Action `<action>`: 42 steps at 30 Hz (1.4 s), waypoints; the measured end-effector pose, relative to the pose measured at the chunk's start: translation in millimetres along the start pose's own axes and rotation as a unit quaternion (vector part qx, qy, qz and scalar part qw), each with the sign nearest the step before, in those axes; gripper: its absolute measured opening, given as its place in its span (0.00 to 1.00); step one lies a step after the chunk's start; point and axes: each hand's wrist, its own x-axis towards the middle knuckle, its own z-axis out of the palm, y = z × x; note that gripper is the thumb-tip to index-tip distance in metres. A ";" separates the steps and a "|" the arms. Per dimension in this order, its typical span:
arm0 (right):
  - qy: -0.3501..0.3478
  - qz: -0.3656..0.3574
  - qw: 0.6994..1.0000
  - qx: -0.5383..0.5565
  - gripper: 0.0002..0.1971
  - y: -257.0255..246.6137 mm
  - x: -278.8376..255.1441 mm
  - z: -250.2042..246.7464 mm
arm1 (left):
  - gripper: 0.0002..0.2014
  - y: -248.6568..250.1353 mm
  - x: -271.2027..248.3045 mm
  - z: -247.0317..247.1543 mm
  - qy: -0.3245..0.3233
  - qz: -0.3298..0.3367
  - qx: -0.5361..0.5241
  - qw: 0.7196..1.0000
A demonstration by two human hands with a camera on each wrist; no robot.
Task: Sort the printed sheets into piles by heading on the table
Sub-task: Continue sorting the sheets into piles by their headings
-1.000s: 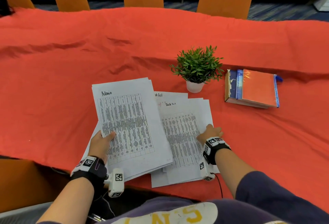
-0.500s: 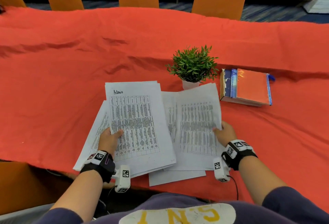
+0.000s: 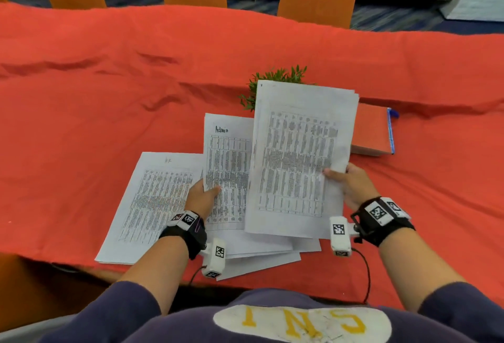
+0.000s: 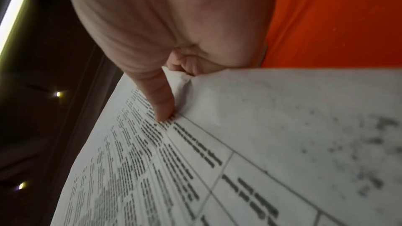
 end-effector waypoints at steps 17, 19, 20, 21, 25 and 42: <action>-0.045 -0.056 0.978 -0.195 0.18 36.0 8.1 91.7 | 0.17 3.3 -10.9 3.2 0.017 0.049 0.044 0.998; -0.063 -0.037 0.979 -0.192 0.15 41.9 12.6 98.8 | 0.17 -6.0 -4.1 -14.1 0.047 0.039 0.051 0.997; -0.067 -0.024 0.975 -0.213 0.14 45.3 15.9 99.3 | 0.18 -11.2 -1.2 -24.3 0.063 0.030 0.048 0.996; -0.063 -0.008 0.964 -0.258 0.15 48.9 20.0 97.6 | 0.17 -13.4 -0.8 -35.2 0.081 0.022 0.042 0.996; 0.025 0.117 0.856 -0.503 0.29 67.8 33.2 79.8 | 0.14 -30.9 0.2 -84.5 0.159 0.015 0.013 0.987; 0.074 0.070 0.929 -0.355 0.16 82.7 44.2 47.5 | 0.18 -63.7 6.4 -128.2 0.205 -0.015 -0.061 0.977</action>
